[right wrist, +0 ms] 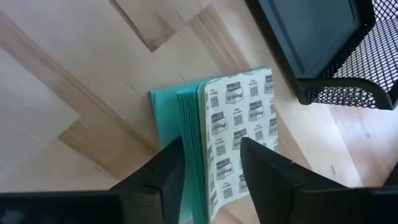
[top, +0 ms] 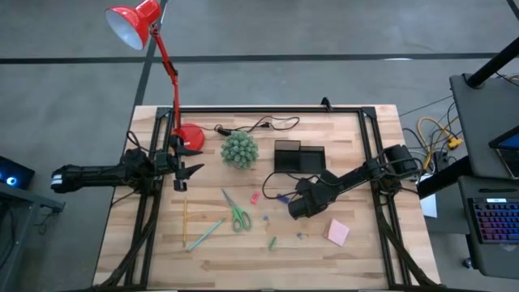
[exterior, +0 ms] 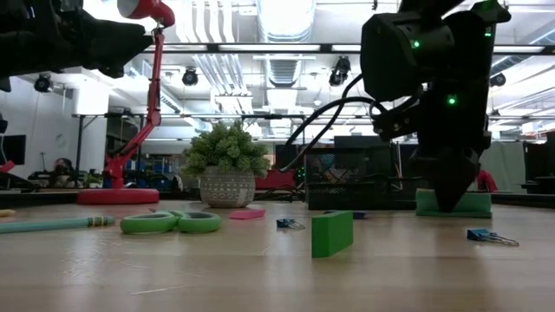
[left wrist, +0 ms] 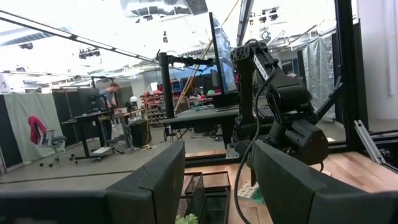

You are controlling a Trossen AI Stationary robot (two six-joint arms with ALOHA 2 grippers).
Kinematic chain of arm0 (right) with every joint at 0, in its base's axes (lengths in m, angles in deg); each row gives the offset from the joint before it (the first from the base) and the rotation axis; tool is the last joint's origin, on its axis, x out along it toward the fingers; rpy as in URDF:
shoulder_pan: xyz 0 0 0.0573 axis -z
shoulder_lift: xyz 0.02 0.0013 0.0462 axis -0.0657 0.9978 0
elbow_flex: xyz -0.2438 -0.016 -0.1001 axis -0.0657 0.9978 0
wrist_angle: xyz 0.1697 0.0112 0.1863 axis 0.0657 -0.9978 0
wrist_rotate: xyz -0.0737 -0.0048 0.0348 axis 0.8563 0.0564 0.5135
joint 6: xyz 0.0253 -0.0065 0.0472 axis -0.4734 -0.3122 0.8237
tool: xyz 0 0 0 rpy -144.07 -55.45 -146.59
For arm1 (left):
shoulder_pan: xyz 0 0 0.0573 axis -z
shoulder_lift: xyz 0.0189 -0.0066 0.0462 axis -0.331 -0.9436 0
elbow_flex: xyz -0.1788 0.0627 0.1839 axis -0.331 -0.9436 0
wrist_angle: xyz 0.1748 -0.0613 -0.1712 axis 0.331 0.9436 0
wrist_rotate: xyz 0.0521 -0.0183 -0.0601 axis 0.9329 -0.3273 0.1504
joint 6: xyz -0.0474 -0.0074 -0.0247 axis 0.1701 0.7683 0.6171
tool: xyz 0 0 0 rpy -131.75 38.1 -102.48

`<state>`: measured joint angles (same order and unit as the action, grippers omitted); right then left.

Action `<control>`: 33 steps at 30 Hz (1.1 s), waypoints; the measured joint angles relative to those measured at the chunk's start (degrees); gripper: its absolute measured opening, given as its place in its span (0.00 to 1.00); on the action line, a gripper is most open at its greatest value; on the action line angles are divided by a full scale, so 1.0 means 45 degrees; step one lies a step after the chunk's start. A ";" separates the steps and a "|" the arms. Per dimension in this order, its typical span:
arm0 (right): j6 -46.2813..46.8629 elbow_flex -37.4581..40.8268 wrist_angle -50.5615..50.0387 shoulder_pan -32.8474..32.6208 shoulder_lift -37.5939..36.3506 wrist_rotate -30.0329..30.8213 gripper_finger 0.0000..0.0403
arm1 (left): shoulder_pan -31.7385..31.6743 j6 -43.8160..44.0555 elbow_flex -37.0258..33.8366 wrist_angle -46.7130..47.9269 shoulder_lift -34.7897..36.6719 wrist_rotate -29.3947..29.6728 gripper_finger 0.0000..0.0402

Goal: Pick and place office supplies into organizer
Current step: Put the green sticky notes into the black desk organizer

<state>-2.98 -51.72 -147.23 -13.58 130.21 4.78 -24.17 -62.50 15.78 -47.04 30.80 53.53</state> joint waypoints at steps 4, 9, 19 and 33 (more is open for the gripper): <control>-0.0011 0.0041 0.0147 0.0000 -0.0005 -0.0001 0.27 | -0.0005 -0.0003 0.0005 -0.0017 0.0012 0.0000 0.44; 0.0081 0.0066 0.0215 0.0000 -0.0005 -0.0230 0.11 | -0.0005 -0.0001 0.0013 -0.0010 0.0024 0.0000 0.44; -0.0628 -0.0039 0.0124 0.0000 -0.0005 -0.0484 0.02 | -0.0005 0.0000 -0.0005 -0.0301 0.0253 0.0000 0.44; -0.1966 -0.1724 -0.1498 -0.0010 -0.0264 -0.0488 0.02 | -0.0005 0.0000 -0.0010 -0.0297 0.0248 0.0000 0.44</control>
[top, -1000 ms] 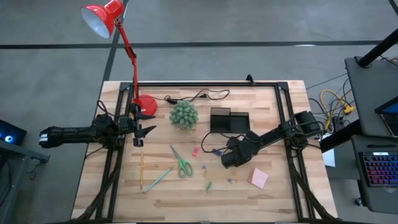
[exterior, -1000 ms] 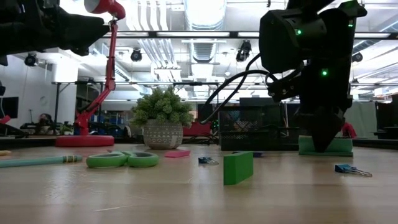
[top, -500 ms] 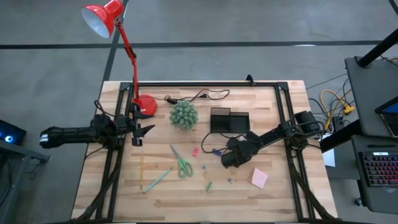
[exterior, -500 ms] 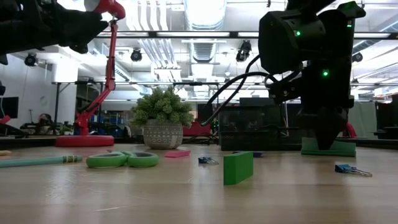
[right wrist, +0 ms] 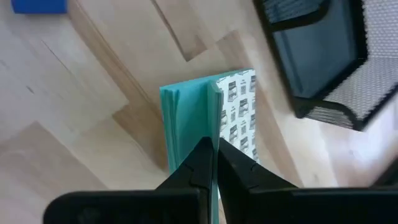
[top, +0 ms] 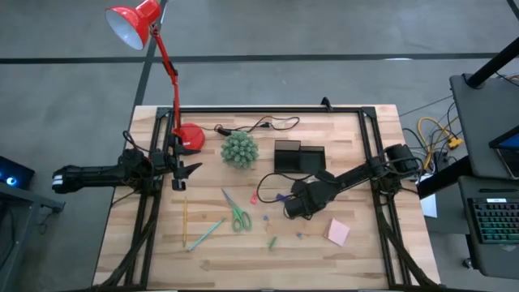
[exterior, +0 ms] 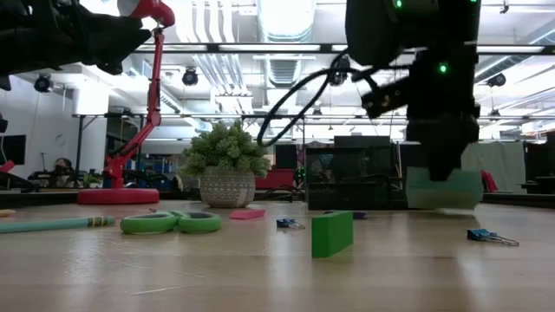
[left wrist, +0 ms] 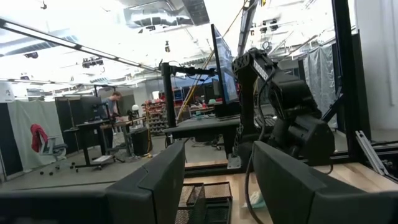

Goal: Pick and place office supplies into organizer
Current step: Put the green sticky notes into the black desk organizer

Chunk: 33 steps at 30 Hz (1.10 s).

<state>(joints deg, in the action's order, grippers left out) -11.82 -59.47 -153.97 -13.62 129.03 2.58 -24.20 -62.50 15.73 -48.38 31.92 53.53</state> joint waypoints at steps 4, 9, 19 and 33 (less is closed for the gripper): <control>-0.0649 -0.0643 -0.0698 0.0000 -0.0099 0.0137 0.02 | 0.0005 0.0000 0.0000 -0.0002 0.0000 0.0000 0.44; -0.2018 -0.1398 -0.0977 0.0005 -0.0120 0.0509 0.02 | 0.0001 0.0000 0.0000 -0.0010 0.0019 0.0002 0.44; -0.5735 -0.1612 -0.1461 0.0274 -0.0149 0.3145 0.02 | 0.0005 -0.0010 0.0000 -0.0015 0.0071 0.0001 0.44; -0.7128 -0.0842 -0.1944 0.2015 -0.0149 0.3951 0.02 | 0.0005 -0.0019 0.0000 0.0001 0.0174 0.0004 0.44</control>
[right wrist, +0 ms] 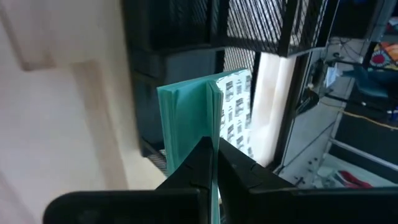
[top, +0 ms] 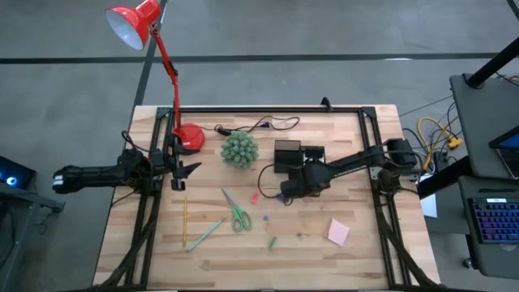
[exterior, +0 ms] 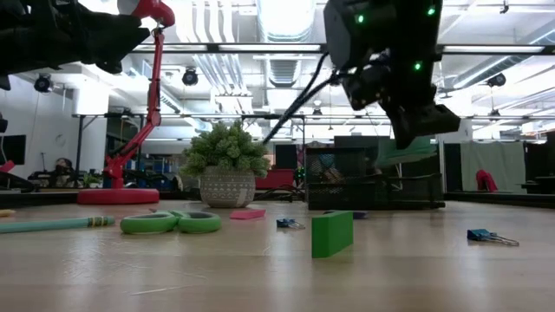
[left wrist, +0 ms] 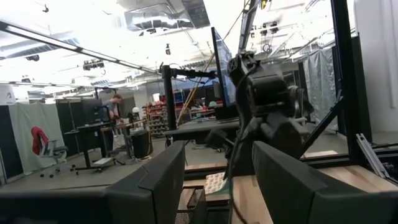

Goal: Pick and place office supplies into organizer
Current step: Put the green sticky notes into the black desk organizer

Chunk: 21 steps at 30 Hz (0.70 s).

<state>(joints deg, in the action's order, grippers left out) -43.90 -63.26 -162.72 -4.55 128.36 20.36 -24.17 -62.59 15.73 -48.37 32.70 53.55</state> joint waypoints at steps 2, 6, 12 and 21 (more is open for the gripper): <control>-0.0138 0.0133 0.0022 0.0234 0.0000 0.0141 0.02 | 0.0000 0.0000 0.0000 -0.0009 -0.0004 -0.0001 0.44; -0.0667 0.0216 0.0694 0.0603 0.0000 0.0353 0.02 | 0.0000 -0.0010 0.0000 -0.0011 -0.0004 -0.0001 0.44; -0.1729 0.0258 0.1324 0.1045 0.0000 0.0343 0.02 | 0.0000 -0.0010 0.0000 0.0001 0.0021 -0.0001 0.44; -0.2255 0.0767 0.1716 0.1570 0.0002 0.0188 0.02 | -0.0002 -0.0018 0.0000 -0.0004 0.0055 -0.0001 0.44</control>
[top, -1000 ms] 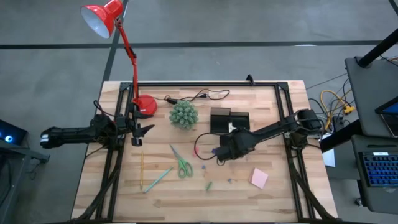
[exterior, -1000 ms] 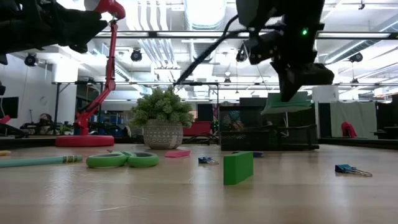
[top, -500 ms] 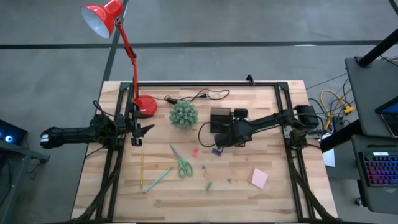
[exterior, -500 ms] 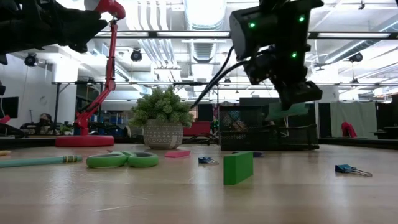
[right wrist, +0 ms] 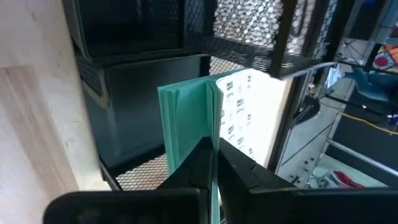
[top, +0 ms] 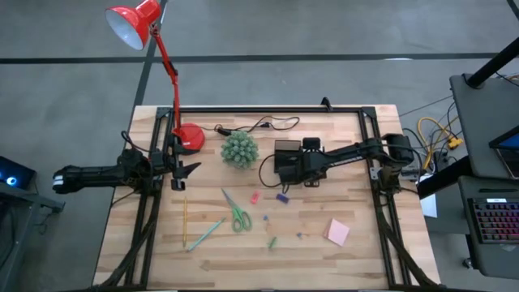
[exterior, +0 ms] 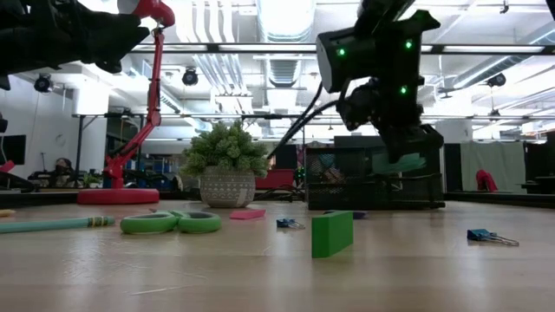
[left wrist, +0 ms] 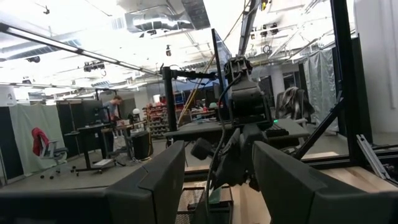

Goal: Pick and place office supplies into organizer
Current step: Put the green sticky notes into the black desk organizer

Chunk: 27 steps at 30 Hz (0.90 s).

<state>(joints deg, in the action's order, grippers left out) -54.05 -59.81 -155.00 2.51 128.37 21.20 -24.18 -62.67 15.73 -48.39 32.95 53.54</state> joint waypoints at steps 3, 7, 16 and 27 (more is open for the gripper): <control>-0.0047 0.0248 0.0256 0.0082 0.0003 -0.0020 0.02 | 0.0002 0.0000 -0.0002 -0.0002 0.0004 0.0002 0.44; 0.0007 0.0351 0.0564 0.0121 0.0003 -0.0034 0.02 | 0.0002 -0.0002 0.0000 -0.0002 0.0005 0.0001 0.44; 0.0010 0.0368 0.0726 0.0192 0.0003 -0.0722 0.03 | 0.0002 -0.0002 0.0000 -0.0002 0.0005 0.0002 0.44; 0.0405 0.0368 0.0874 0.0204 0.0003 -0.0986 0.18 | 0.0002 -0.0002 -0.0003 0.0005 0.0005 -0.0001 0.44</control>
<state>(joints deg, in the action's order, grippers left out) -52.22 -58.15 -151.07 3.43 128.38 16.77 -24.17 -62.68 15.72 -48.37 32.97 53.54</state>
